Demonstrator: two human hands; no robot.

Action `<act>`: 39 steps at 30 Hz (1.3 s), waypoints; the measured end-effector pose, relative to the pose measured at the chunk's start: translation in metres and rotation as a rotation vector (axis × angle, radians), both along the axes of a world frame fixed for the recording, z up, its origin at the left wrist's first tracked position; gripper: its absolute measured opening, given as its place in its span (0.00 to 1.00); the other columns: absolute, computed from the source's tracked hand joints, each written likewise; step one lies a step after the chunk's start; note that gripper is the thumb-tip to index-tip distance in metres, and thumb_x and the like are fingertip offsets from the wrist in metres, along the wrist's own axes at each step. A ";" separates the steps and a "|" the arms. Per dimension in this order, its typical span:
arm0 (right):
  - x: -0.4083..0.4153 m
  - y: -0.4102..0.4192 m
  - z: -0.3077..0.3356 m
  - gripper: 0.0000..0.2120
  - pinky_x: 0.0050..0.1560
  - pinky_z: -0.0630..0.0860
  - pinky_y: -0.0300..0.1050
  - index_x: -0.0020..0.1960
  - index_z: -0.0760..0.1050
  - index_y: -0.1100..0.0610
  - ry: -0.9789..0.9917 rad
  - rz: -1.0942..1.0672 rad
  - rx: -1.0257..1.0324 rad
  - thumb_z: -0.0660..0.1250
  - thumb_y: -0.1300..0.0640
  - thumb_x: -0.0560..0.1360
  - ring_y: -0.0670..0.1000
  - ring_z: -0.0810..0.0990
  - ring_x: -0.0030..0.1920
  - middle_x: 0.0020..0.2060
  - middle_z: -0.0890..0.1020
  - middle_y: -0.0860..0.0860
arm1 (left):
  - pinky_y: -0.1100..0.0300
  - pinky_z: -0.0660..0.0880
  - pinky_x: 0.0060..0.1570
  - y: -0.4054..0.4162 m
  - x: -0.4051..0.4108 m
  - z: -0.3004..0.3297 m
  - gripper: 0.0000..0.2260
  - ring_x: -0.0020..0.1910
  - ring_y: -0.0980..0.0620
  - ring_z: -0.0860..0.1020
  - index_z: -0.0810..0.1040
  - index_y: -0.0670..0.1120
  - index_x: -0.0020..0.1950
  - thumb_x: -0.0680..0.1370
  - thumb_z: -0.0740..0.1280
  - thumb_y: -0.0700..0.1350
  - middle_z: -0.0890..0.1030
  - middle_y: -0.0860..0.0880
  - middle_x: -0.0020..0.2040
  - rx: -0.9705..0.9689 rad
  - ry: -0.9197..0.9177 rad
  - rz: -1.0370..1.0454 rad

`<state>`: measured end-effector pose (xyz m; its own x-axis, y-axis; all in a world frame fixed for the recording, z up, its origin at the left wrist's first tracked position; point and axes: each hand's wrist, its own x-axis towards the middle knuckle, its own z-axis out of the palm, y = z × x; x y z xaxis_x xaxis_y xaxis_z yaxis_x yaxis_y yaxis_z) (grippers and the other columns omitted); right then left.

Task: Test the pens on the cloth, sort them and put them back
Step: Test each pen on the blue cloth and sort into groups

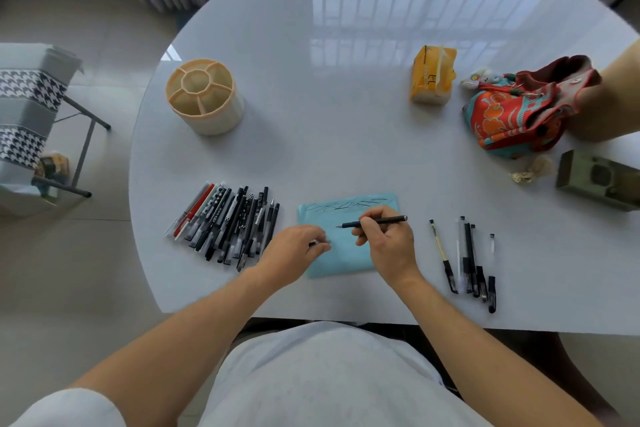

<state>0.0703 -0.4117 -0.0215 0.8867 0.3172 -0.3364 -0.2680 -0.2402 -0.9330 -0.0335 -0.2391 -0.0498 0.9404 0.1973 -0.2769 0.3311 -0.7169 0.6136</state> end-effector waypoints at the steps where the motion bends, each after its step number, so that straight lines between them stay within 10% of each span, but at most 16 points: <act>1: -0.002 -0.001 0.002 0.07 0.35 0.81 0.45 0.43 0.78 0.60 0.011 -0.002 0.021 0.65 0.68 0.78 0.54 0.85 0.36 0.33 0.83 0.52 | 0.58 0.76 0.47 0.000 0.000 0.002 0.08 0.45 0.57 0.78 0.82 0.51 0.52 0.80 0.67 0.53 0.84 0.57 0.50 0.000 -0.010 0.019; 18: -0.017 -0.006 0.007 0.08 0.41 0.82 0.49 0.47 0.76 0.67 0.187 0.204 0.110 0.66 0.63 0.82 0.56 0.81 0.33 0.33 0.83 0.59 | 0.62 0.70 0.41 -0.012 0.004 0.027 0.08 0.42 0.56 0.74 0.85 0.48 0.48 0.79 0.69 0.50 0.79 0.54 0.43 0.048 -0.170 -0.056; 27: -0.033 0.008 0.002 0.09 0.36 0.80 0.45 0.43 0.80 0.58 0.112 0.262 0.069 0.68 0.56 0.80 0.52 0.80 0.31 0.30 0.83 0.55 | 0.58 0.73 0.40 -0.015 -0.017 0.030 0.07 0.37 0.56 0.75 0.86 0.48 0.42 0.78 0.70 0.46 0.76 0.52 0.39 -0.068 -0.082 0.055; 32: -0.031 0.005 0.003 0.10 0.42 0.82 0.44 0.61 0.78 0.54 0.146 0.272 -0.056 0.68 0.52 0.81 0.47 0.79 0.33 0.42 0.86 0.53 | 0.60 0.68 0.34 0.016 -0.027 0.033 0.10 0.34 0.57 0.73 0.81 0.47 0.40 0.78 0.70 0.50 0.75 0.54 0.34 0.102 0.016 0.166; 39: -0.002 -0.084 -0.018 0.07 0.41 0.82 0.46 0.56 0.82 0.55 0.158 0.046 -0.235 0.68 0.59 0.80 0.49 0.80 0.32 0.42 0.86 0.52 | 0.61 0.75 0.35 0.077 -0.061 0.032 0.08 0.38 0.56 0.78 0.77 0.50 0.54 0.78 0.71 0.50 0.79 0.54 0.40 0.229 0.229 0.466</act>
